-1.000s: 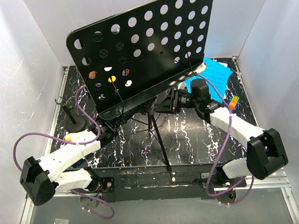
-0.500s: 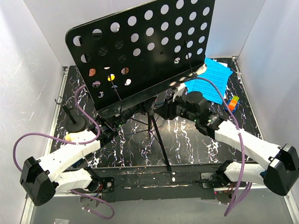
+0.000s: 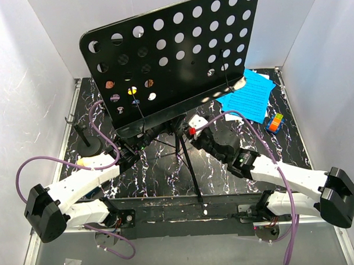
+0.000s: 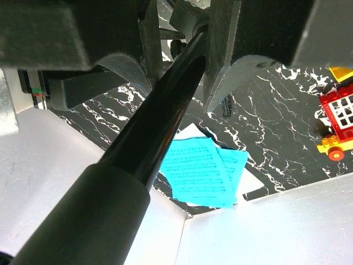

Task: Pack up the instrument practice props
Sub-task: Unscrew the knob on the music stand.

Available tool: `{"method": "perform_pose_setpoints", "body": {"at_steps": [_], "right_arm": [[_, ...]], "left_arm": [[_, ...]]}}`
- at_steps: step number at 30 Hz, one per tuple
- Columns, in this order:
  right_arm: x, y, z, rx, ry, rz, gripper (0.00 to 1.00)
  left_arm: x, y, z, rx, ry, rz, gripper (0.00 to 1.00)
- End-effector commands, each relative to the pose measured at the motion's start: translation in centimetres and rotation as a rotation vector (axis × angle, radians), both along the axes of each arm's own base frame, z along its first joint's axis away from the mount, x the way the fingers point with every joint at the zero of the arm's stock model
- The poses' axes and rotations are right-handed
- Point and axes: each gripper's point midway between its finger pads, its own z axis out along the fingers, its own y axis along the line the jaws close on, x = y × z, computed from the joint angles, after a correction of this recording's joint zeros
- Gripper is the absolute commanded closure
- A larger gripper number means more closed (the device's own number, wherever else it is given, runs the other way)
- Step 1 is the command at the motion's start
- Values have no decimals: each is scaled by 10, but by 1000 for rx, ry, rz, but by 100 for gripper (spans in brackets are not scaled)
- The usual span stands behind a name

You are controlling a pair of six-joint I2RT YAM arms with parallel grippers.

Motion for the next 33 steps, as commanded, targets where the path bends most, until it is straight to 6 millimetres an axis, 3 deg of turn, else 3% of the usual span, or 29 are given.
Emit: {"method": "perform_pose_setpoints", "body": {"at_steps": [1, 2, 3, 8, 10, 15, 19, 23, 29, 33], "right_arm": [[27, -31, 43, -1, -152, -206, 99], [24, -35, 47, 22, -106, -224, 99], [20, -39, 49, 32, -53, -230, 92], [-8, -44, 51, 132, 157, -187, 37], [-21, -45, 44, 194, 281, -173, 25], [-37, -40, 27, 293, 567, -119, 22], [-39, -33, 13, 496, 948, -3, 21], [-35, -24, 33, 738, 1218, 231, 21], [-28, -11, 46, 739, 1290, 355, 27], [-28, -8, 43, 713, 1299, 397, 30]], "left_arm": [[-25, -14, 17, -153, 90, -116, 100], [-24, -14, 17, -150, 88, -111, 100], [-24, -14, 16, -145, 87, -110, 100], [-21, -13, 19, -136, 69, -100, 100], [-21, -14, 22, -132, 60, -102, 100], [-19, -12, 27, -118, 45, -92, 100], [-21, -12, 29, -117, 40, -97, 100], [-26, -13, 31, -124, 34, -122, 100], [-33, -19, 35, -133, 29, -180, 100], [-37, -24, 37, -133, 33, -210, 100]]}}
